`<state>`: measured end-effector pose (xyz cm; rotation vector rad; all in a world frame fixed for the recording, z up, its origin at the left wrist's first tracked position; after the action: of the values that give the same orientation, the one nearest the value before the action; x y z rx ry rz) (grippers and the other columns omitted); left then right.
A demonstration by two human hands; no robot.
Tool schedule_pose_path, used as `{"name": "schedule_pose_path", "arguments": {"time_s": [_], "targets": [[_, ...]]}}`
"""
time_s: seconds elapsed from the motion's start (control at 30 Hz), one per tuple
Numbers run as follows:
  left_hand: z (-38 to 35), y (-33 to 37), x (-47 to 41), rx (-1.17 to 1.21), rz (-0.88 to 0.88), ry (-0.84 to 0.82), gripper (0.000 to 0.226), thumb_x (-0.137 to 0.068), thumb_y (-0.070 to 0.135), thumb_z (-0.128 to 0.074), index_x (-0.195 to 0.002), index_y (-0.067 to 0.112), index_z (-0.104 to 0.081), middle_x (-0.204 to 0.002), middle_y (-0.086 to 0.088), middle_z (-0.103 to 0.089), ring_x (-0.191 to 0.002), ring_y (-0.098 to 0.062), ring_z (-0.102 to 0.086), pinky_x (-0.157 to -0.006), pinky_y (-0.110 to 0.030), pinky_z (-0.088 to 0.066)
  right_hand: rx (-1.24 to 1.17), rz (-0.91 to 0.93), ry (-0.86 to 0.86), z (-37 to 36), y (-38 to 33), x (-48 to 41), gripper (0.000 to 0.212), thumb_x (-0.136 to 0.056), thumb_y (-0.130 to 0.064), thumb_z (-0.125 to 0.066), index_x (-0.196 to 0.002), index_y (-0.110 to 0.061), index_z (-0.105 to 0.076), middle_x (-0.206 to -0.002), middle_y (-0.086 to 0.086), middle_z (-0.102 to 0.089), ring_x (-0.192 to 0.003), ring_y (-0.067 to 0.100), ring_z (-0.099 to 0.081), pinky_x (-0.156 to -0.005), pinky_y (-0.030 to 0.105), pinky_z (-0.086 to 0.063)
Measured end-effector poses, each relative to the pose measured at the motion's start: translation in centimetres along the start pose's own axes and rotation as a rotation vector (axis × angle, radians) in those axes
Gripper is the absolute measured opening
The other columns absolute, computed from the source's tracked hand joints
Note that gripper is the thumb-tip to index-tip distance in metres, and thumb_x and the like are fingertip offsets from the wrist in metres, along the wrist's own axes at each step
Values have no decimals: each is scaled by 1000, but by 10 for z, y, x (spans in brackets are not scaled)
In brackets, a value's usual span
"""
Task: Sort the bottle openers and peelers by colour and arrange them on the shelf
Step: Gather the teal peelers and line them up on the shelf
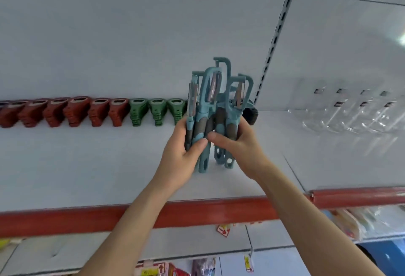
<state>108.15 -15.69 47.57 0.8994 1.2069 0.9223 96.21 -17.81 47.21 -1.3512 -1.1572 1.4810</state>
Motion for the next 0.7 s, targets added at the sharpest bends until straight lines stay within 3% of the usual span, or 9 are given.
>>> {"name": "schedule_pose_path", "arguments": {"time_s": [0.13, 0.27, 0.4, 0.57, 0.7], "targets": [[6, 1, 1, -53, -1, 8, 43, -87, -1, -56, -107, 35, -43, -102, 17, -57, -91, 15, -56, -78, -4, -41, -27, -7, -69, -6, 3, 0, 30, -79, 5, -65, -94, -19, -57, -77, -13, -68, -78, 3, -63, -72, 20, -53], [6, 5, 3, -105, -41, 15, 47, -85, -2, -59, -106, 37, -44, -102, 19, -57, -94, 13, -57, -81, -7, -43, -57, -25, -69, -4, 5, 3, 24, -80, 4, -64, -97, -12, -58, -90, 5, -65, -87, 16, -63, -81, 31, -55], [-3, 10, 7, -144, -80, 2, 51, -84, -6, -59, -110, 35, -41, -103, 24, -53, -92, 23, -51, -77, 1, -38, -98, -21, -113, -3, 1, 6, 28, -81, 2, -64, -108, 1, -58, -98, 11, -66, -93, 19, -65, -79, 26, -53], [-6, 0, 6, -200, -82, -41, 44, -87, -2, -56, -126, 13, -45, -106, 22, -53, -95, 23, -50, -81, 1, -38, -14, 0, -95, -4, -1, 10, 19, -85, 2, -61, -103, -3, -61, -97, 13, -66, -92, 19, -63, -86, 32, -53], [-8, 7, 2, -235, -118, -73, 45, -86, 1, -58, -126, 14, -42, -104, 28, -48, -93, 27, -47, -78, 2, -37, 8, 9, -66, 1, -8, 10, 19, -84, 0, -61, -102, -5, -60, -91, 6, -66, -86, 13, -64, -79, 25, -53]]}}
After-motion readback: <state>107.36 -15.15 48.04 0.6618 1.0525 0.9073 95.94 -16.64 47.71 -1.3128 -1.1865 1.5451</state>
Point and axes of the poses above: each hand's wrist, its own x-axis away from the middle knuckle, its own z-axis out of the back of the hand, y = z × x, the point moved 10 cm from there along -x, towards the middle knuckle
